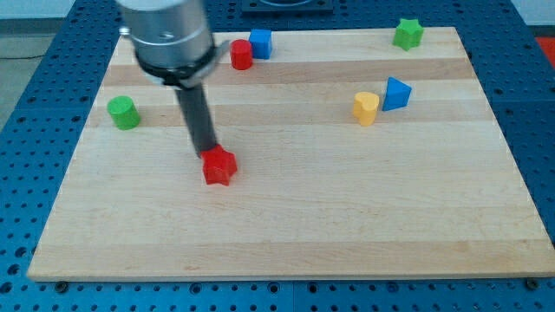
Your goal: Place the red star at the bottom center of the board
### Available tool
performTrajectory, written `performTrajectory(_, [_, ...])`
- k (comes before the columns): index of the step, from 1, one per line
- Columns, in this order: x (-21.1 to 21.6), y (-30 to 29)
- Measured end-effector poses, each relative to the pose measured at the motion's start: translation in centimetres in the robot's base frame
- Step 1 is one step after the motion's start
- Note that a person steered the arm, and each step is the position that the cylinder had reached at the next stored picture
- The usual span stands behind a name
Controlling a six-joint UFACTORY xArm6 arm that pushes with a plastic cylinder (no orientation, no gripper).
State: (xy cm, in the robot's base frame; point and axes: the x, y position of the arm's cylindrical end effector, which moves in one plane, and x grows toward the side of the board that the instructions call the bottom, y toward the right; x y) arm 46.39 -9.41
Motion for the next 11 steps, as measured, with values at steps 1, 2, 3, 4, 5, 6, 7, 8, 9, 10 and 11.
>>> performTrajectory(1, [3.3,4.0])
performTrajectory(2, [4.6,6.1])
performTrajectory(3, [3.5,3.9])
performTrajectory(4, [0.4,-0.5])
performTrajectory(5, [3.6,-2.5])
performTrajectory(6, [6.4,-0.4])
performTrajectory(7, [6.5,3.2])
performTrajectory(8, [6.5,6.9])
performTrajectory(9, [8.1,8.3])
performTrajectory(10, [9.2,8.3])
performTrajectory(11, [8.1,7.6])
